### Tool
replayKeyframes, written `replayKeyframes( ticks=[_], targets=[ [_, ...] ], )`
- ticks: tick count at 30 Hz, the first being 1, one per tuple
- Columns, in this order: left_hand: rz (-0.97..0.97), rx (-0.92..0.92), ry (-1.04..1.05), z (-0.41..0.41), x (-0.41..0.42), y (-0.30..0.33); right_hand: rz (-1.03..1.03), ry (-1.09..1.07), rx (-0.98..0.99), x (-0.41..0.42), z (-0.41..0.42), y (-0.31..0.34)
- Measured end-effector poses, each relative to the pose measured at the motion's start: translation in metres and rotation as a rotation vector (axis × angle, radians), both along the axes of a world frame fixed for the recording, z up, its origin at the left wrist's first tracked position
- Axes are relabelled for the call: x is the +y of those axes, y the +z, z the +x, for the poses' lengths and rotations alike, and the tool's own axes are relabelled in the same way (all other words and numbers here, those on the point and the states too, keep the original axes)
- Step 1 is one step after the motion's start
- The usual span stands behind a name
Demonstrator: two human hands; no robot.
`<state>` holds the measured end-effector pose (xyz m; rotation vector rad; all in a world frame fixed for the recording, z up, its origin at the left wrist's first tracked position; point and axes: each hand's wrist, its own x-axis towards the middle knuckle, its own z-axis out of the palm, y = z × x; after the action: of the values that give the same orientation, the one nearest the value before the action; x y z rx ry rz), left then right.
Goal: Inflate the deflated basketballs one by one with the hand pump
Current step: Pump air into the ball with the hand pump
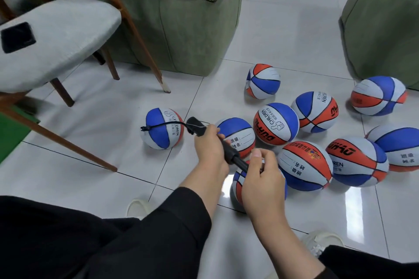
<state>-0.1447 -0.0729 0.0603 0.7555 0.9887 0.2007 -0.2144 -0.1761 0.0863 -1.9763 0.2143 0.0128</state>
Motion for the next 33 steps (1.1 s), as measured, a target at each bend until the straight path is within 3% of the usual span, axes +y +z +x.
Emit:
replayKeyframes(
  ticks=[9,19,27,33],
  targets=[
    [0.001,-0.056,-0.046,-0.006,-0.013,0.009,0.033,0.032,0.045,0.008,0.006,0.001],
    [-0.015,0.044,-0.046,0.008,0.034,0.008,0.091,0.031,0.015,0.001,-0.016,0.003],
    [0.028,-0.010,-0.024,-0.007,-0.013,0.004,0.014,-0.014,0.014,0.007,0.004,-0.009],
    [-0.022,-0.035,-0.055,-0.009,-0.004,0.003,0.015,0.076,0.043,0.015,0.002,-0.009]
  ],
)
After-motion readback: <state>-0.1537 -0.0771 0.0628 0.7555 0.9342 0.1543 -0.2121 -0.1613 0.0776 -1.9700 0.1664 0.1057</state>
